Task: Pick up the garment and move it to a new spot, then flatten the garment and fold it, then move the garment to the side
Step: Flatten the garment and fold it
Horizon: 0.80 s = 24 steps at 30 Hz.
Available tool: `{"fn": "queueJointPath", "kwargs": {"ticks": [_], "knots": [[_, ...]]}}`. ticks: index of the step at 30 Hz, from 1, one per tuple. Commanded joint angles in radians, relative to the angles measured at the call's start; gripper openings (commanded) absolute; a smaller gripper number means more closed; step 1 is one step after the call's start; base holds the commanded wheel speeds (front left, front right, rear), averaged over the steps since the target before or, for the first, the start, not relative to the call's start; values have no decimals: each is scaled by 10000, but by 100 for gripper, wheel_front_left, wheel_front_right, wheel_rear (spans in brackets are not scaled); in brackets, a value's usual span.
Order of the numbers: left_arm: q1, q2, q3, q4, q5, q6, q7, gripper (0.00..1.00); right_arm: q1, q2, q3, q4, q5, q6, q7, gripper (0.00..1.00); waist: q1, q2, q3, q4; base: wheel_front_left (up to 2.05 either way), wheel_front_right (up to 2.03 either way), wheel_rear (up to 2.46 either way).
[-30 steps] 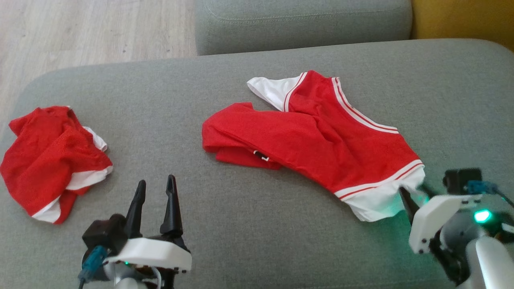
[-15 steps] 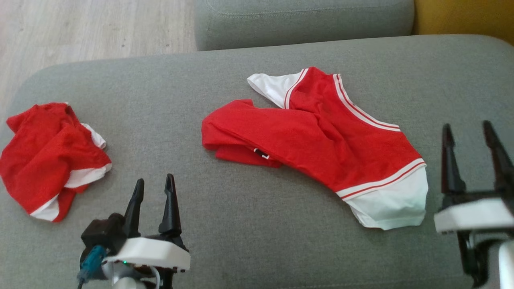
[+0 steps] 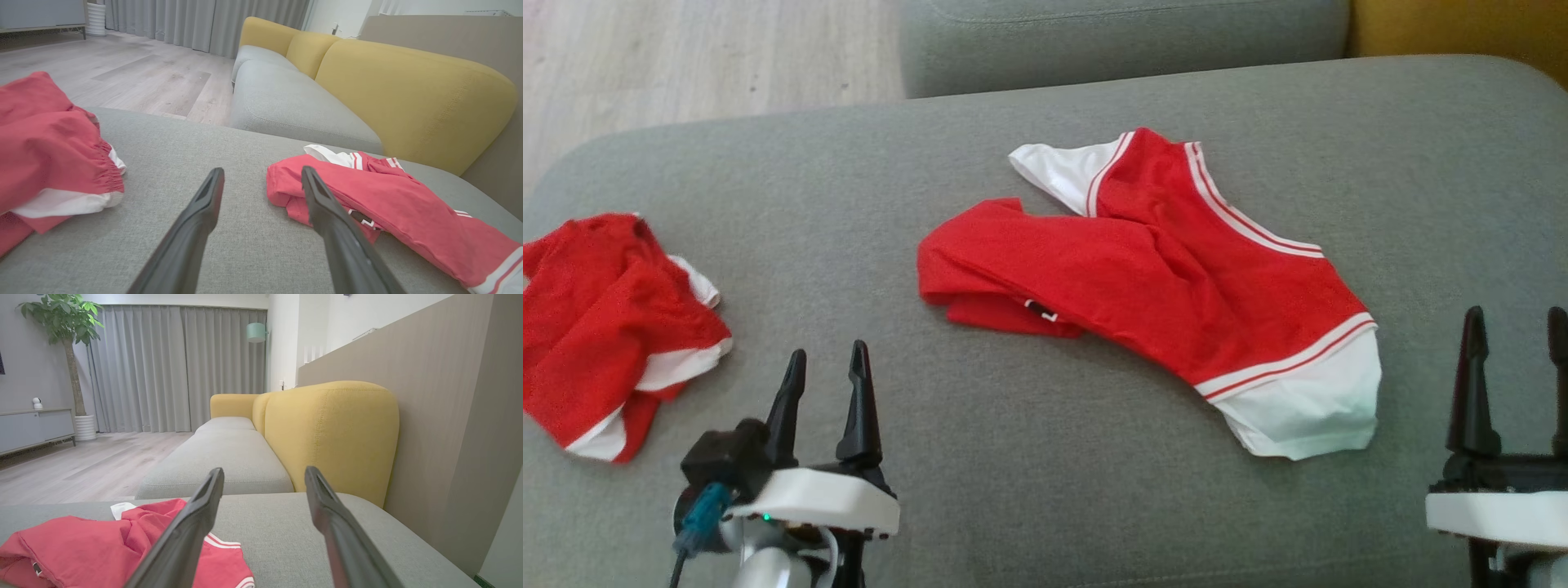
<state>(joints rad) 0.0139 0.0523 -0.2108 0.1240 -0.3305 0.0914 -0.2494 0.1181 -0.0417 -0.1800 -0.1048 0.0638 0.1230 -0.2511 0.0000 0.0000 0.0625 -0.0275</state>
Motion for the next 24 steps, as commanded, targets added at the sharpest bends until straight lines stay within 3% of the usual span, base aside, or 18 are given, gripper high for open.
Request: {"fn": "queueJointPath", "kwargs": {"ticks": [1,10,16,24], "knots": [[-530,-20,415,-249,84,-61,-124,100,-30,-88,248,-300,91,77,-104,100,0,0,-7,-82,0,0,0],[-874,-20,542,423,225,-250,-124,100,-195,-86,669,-507,122,77,-105,100,0,0,212,-366,0,0,0],[-2928,-18,-76,2296,77,-546,373,100,-574,-86,1186,-775,-23,77,-106,100,0,0,1043,-335,0,0,0],[-5473,-19,-812,5150,-844,-447,1054,100,-1043,-86,1700,-892,-57,77,-106,100,0,0,1792,-592,0,0,0]]}}
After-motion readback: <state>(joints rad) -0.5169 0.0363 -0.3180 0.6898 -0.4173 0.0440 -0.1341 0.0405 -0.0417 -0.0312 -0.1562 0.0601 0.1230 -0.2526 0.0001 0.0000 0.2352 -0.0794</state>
